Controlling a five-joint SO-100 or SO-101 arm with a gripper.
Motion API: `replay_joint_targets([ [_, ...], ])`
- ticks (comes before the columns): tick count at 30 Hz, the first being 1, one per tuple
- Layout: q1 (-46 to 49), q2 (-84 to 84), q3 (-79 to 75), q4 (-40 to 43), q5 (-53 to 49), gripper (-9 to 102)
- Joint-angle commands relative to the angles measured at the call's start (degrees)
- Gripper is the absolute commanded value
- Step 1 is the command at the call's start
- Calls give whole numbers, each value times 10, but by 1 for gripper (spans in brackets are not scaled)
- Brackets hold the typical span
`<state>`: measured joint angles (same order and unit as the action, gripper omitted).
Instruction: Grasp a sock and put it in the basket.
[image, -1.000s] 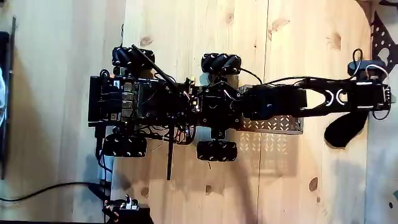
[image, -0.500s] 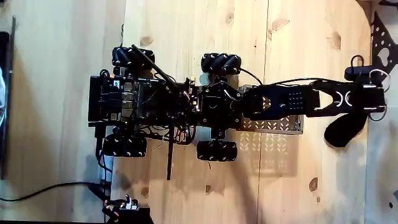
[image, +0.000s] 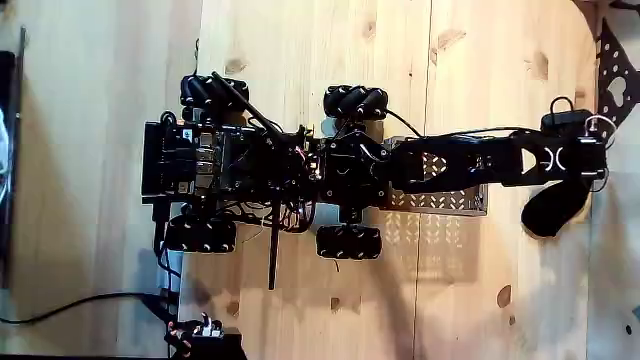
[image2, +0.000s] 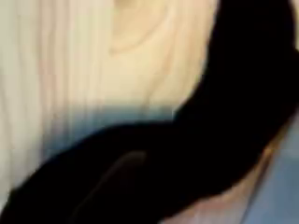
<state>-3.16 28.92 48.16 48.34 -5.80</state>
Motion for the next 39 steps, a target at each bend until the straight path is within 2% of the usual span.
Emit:
replay_joint_targets([
  [1, -7, -29, -66, -4, -4, 32],
  [5, -7, -76, -126, -11, -5, 32],
  [10, 1, -80, -130, -42, 33, 29],
  [14, 17, -68, -124, -14, 62, 29],
  [18, 31, -51, -120, 52, 84, 30],
  [23, 44, -61, -120, 50, 112, 29],
  [39, 44, -164, -130, 4, 58, 29],
])
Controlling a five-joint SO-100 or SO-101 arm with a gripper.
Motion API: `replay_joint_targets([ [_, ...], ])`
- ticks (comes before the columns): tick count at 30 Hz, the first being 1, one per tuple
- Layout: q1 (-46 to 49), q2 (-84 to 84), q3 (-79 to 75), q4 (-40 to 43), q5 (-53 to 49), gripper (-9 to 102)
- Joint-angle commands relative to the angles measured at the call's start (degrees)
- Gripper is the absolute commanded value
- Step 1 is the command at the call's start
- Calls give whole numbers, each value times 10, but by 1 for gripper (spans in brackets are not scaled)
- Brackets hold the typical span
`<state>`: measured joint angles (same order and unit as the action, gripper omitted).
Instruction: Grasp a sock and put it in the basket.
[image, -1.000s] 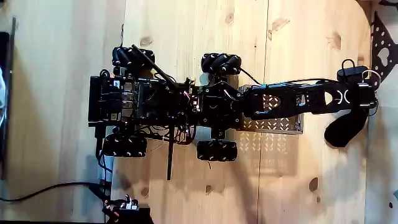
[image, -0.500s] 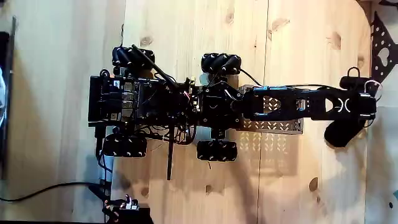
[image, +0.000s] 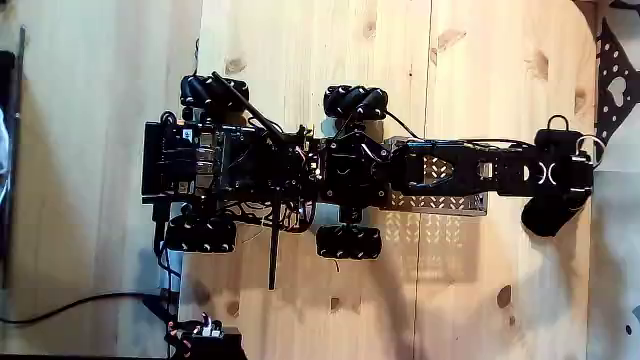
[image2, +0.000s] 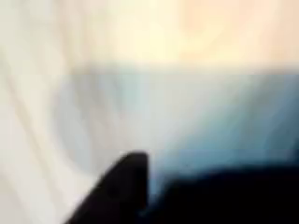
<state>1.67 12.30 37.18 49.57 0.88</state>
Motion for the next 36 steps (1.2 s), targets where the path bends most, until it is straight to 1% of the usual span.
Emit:
replay_joint_targets([
  [1, -8, -1, -21, -9, -9, 29],
  [15, -61, -4, -66, -50, -10, 29],
  [19, -75, -39, -128, -47, -5, 13],
  [20, -76, -48, -142, -44, -4, 8],
  [21, -77, -56, -156, -38, -2, 0],
  [24, -77, -67, -167, -22, -2, 0],
  [25, -76, -69, -167, -15, 1, 5],
  [27, -71, -75, -167, -8, 16, 23],
  [28, -69, -75, -167, -8, 18, 26],
  [32, -59, -83, -167, -8, -11, 26],
  [33, -54, -88, -169, -13, -20, 24],
  [34, -51, -97, -178, -12, -37, 12],
  [35, -47, -107, -191, -8, -39, 9],
  [36, -43, -114, -200, -7, -42, 0],
])
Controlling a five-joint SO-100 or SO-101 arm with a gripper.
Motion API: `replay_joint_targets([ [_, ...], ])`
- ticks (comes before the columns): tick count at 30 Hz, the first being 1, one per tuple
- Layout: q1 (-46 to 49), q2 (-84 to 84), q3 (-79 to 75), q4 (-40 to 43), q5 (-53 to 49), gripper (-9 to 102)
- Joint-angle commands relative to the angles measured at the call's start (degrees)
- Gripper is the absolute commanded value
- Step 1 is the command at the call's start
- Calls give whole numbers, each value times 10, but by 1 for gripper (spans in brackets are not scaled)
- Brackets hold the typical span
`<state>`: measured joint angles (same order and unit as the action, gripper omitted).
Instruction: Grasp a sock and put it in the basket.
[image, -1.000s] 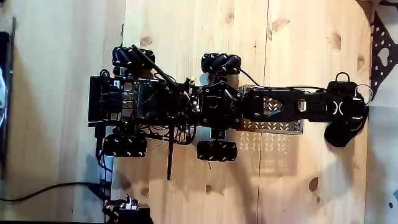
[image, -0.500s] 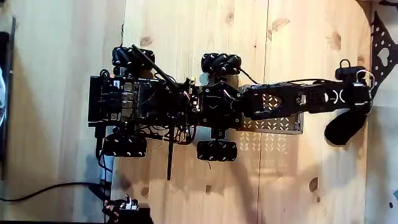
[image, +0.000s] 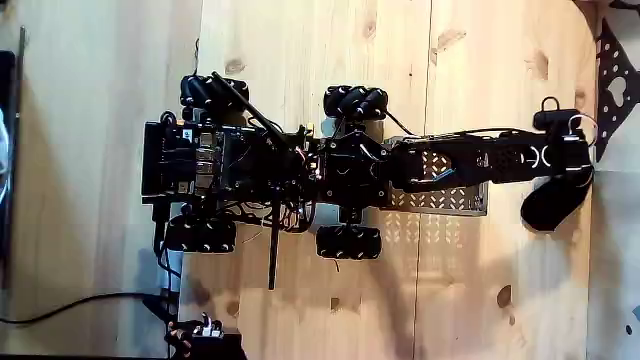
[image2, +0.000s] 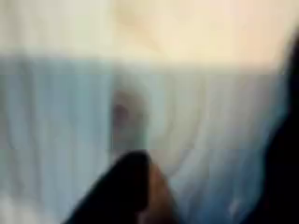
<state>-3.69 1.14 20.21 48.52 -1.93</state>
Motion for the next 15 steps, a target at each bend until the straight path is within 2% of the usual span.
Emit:
replay_joint_targets([
  [1, 13, -4, -32, 5, -20, 0],
  [7, 18, 20, -32, 44, -9, 0],
  [15, 0, 214, -32, 210, 77, 0],
])
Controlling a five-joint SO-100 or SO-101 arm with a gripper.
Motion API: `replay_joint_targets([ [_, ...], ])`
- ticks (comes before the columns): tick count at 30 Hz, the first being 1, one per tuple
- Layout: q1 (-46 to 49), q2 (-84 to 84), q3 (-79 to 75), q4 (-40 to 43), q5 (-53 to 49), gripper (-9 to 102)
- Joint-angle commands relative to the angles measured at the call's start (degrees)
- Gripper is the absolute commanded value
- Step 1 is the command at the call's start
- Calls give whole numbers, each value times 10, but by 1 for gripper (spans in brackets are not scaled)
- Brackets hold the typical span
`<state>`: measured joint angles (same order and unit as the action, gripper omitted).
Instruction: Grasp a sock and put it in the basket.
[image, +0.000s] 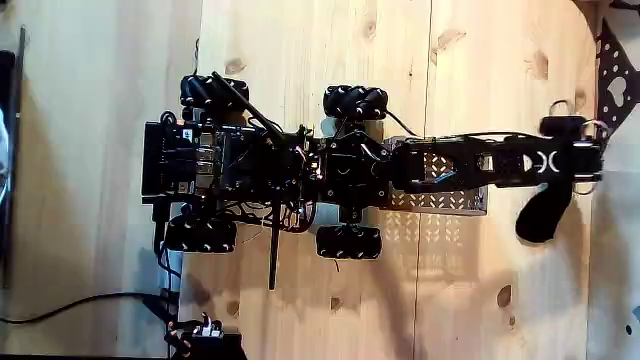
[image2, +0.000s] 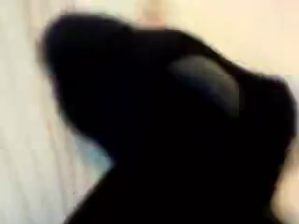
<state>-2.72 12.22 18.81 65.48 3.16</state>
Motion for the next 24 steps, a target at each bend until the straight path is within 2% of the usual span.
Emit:
replay_joint_targets([
  [1, -12, 125, -18, 54, 38, 0],
  [9, -15, 279, -18, 169, 96, 0],
  [19, 25, 423, -11, 310, 72, 0],
  [24, 33, 507, -9, 352, 78, 0],
])
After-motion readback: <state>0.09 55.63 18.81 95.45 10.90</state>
